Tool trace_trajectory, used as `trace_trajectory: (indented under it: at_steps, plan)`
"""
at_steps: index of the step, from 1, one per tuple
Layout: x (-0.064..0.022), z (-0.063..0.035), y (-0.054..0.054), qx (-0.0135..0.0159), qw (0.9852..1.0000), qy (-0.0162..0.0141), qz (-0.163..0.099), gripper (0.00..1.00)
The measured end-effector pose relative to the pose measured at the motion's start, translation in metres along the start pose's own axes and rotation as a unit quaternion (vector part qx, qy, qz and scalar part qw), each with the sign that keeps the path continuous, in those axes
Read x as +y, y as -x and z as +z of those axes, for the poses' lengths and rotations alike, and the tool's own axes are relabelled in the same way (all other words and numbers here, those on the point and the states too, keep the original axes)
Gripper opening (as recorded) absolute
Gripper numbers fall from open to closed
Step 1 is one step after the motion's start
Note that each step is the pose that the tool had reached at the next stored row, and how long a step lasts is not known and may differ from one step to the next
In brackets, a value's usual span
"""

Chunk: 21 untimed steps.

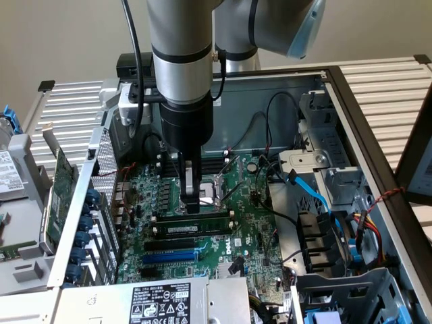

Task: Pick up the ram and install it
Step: 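Press down the ram until it locks into place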

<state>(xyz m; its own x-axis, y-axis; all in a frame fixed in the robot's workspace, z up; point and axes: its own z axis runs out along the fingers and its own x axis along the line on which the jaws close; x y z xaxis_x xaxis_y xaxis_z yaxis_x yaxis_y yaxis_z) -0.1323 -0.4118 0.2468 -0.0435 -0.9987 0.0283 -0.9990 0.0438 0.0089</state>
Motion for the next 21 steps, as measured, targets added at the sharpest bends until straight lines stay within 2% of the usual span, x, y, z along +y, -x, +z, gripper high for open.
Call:
trace_trajectory:
  at_steps: [11, 16, 21]
  plan:
    - [0.0, 0.0, 0.0, 0.0, 1.0, 0.0002, 0.002, 0.11]
    - [0.0, -0.0001, 0.0, -0.0003, 0.9993, 0.0012, 0.037, 0.11]
    - [0.0, 0.0, 0.0, -0.0006, 0.9972, 0.0022, 0.075, 0.11]
